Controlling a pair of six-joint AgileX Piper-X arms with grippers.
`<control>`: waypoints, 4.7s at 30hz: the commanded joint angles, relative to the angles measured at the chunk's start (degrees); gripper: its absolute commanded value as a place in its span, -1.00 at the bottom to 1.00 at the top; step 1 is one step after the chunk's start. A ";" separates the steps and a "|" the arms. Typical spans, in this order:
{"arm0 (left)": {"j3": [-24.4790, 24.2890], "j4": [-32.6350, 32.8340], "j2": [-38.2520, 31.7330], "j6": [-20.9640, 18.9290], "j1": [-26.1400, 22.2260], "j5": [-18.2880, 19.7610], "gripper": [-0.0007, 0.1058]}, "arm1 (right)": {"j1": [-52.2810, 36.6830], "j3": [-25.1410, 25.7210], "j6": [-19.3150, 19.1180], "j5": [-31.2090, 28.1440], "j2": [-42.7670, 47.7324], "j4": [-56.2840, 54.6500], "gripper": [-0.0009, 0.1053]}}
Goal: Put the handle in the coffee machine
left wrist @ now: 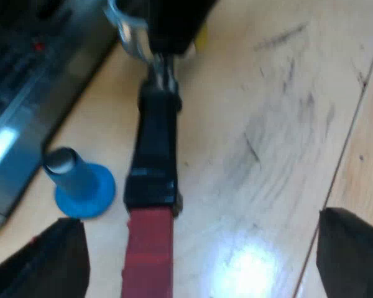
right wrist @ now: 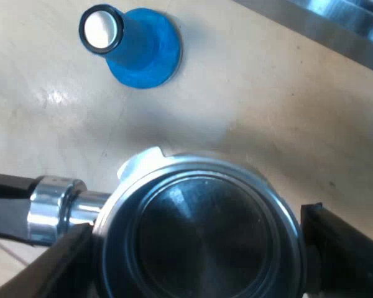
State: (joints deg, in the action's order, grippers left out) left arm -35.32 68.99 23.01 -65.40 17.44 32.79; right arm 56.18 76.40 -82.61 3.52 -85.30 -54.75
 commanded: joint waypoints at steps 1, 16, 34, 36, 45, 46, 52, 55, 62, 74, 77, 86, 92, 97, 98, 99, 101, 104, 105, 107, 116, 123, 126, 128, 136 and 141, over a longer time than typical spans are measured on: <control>1.11 -0.37 2.46 4.68 0.19 0.88 0.45 | 0.06 1.96 -1.30 1.82 1.68 -1.27 -0.98; 6.44 -11.90 10.12 7.49 0.19 0.60 0.45 | 0.06 3.50 -1.65 5.83 2.18 -5.47 -0.98; 10.32 -16.71 13.51 9.15 0.19 8.33 0.45 | 0.06 3.50 -1.65 5.81 2.18 -5.47 -0.98; 10.32 -16.67 13.51 9.15 0.19 8.32 0.45 | 0.06 3.50 -1.65 5.81 2.18 -5.47 -0.98; 10.32 -16.18 13.51 9.15 0.19 8.20 0.32 | 0.06 3.50 -1.65 5.81 2.18 -5.47 -0.98; 10.32 -16.06 13.51 9.15 0.19 8.03 0.20 | 0.06 3.50 -1.65 5.81 2.18 -5.47 -0.98; 10.32 -16.09 13.51 9.15 0.19 7.81 -0.74 | 0.06 3.50 -1.31 5.81 2.18 -5.47 -0.98; 10.32 -16.09 13.51 9.15 0.19 7.81 -0.98 | 0.06 3.50 -1.05 5.81 2.18 -5.47 -0.98; 10.32 -16.09 13.51 9.15 0.19 7.81 -0.98 | 0.06 3.50 -1.05 5.71 2.18 -5.47 -0.98; 10.32 -16.20 13.51 9.50 0.19 7.81 -0.98 | 0.06 3.50 -1.16 5.80 2.18 -5.47 0.61; 10.32 -16.20 13.51 9.92 0.19 7.81 -0.98 | 0.06 3.50 -1.16 5.80 2.18 -5.47 0.87; 10.32 -16.37 13.51 10.44 0.19 7.81 -0.98 | 0.06 3.50 -1.16 -2.13 2.18 -4.21 0.87; 10.19 -14.61 13.51 10.16 0.19 4.59 -0.98 | 0.06 3.50 -1.16 -4.73 2.18 -2.84 0.87; 10.15 -13.48 13.51 10.01 -0.11 1.66 -0.98 | 0.06 3.50 -1.16 -5.00 2.18 -0.03 0.87; 10.15 -13.49 13.51 9.96 -1.24 1.64 -0.98 | 0.06 3.50 -1.16 -5.03 2.18 1.26 0.87; 10.04 -13.49 13.51 9.96 -1.59 1.64 -0.98 | 0.06 3.50 -1.16 -5.03 2.18 1.91 0.87; 9.37 -12.94 13.51 9.51 -4.47 1.03 -0.98 | 0.06 3.50 -1.16 -5.03 2.18 4.13 0.87; 8.40 -12.95 13.51 7.65 -7.52 0.88 -0.98 | 0.06 3.59 -1.16 -5.03 2.18 6.18 0.87; 8.24 -12.95 13.51 7.35 -7.84 0.88 -0.98 | 0.06 3.59 -1.16 -5.03 2.18 6.30 0.87; 7.93 -12.91 13.39 6.83 -8.28 0.73 -0.98 | 0.06 3.59 -1.16 -5.03 2.18 6.48 0.87; 7.94 -13.14 13.39 6.31 -16.18 0.28 -0.98 | 0.76 3.59 0.03 -4.85 2.18 6.60 0.87; 7.94 -13.61 13.39 5.74 -24.02 0.28 -0.98 | 4.68 3.59 -3.28 -6.56 2.18 8.24 0.87; 7.94 -13.60 13.39 5.25 -28.88 0.28 -0.98 | 6.50 3.59 -3.28 -10.78 2.82 8.24 0.87; 7.94 -13.74 13.39 5.26 -32.22 0.71 -0.98 | 7.53 3.59 -3.41 -14.36 3.60 8.24 0.87; 6.85 -13.64 13.72 5.40 -37.66 5.71 -0.98 | 7.53 -0.07 -3.69 -16.99 6.04 16.49 0.87; 5.04 -13.65 13.88 6.01 -37.66 8.72 -0.98 | 8.55 -4.60 -2.78 -18.03 6.98 24.81 0.87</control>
State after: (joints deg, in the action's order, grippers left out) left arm -29.17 56.71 37.18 -59.58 -20.25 38.17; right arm 64.33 72.28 -85.18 -13.79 -79.04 -31.86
